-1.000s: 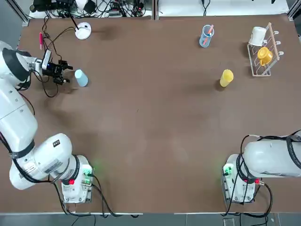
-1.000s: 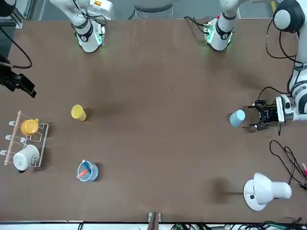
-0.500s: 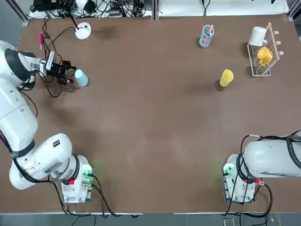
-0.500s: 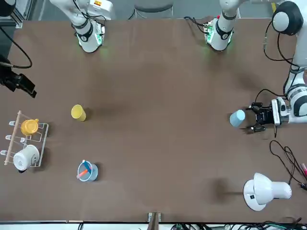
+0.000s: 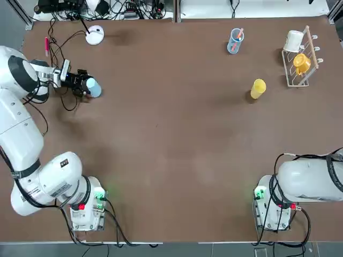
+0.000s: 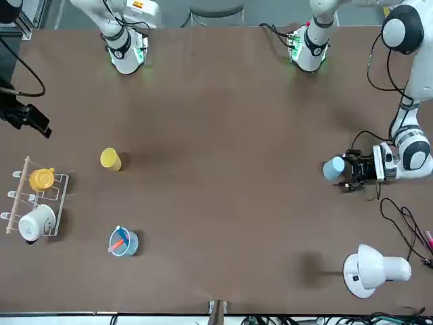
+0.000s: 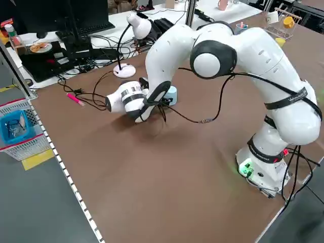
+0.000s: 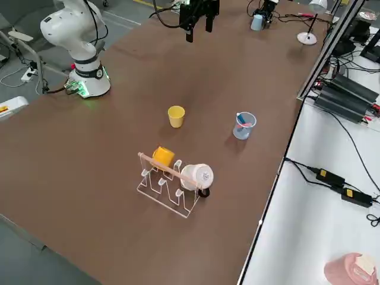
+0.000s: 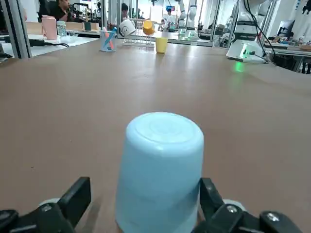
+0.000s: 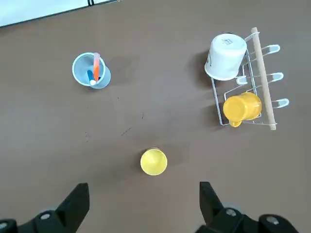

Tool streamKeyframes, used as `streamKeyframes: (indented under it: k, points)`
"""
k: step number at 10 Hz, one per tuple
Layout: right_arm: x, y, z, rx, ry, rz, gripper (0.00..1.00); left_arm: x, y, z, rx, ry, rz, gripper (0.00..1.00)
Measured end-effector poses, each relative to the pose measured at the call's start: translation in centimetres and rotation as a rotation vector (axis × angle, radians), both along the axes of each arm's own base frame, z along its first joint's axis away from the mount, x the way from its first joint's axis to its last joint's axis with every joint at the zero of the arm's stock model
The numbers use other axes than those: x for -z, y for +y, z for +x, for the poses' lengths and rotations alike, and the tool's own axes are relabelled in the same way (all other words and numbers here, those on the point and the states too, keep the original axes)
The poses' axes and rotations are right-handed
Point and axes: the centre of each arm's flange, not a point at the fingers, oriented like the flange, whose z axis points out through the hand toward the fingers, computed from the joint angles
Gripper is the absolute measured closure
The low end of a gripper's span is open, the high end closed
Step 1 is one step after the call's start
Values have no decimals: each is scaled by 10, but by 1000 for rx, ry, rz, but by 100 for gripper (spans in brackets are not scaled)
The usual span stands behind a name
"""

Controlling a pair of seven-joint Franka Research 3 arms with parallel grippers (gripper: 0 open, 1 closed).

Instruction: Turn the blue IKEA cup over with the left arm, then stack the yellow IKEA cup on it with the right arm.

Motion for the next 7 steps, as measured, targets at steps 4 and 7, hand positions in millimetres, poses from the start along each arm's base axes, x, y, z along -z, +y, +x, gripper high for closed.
streamKeyframes:
  k: [4,7]
  points:
    - [0,0,0,0,0,0,0,4,-9,-1,14,-23,-16,2]
    - [0,0,0,0,0,0,0,3,-28,5,31,-33,-42,2]
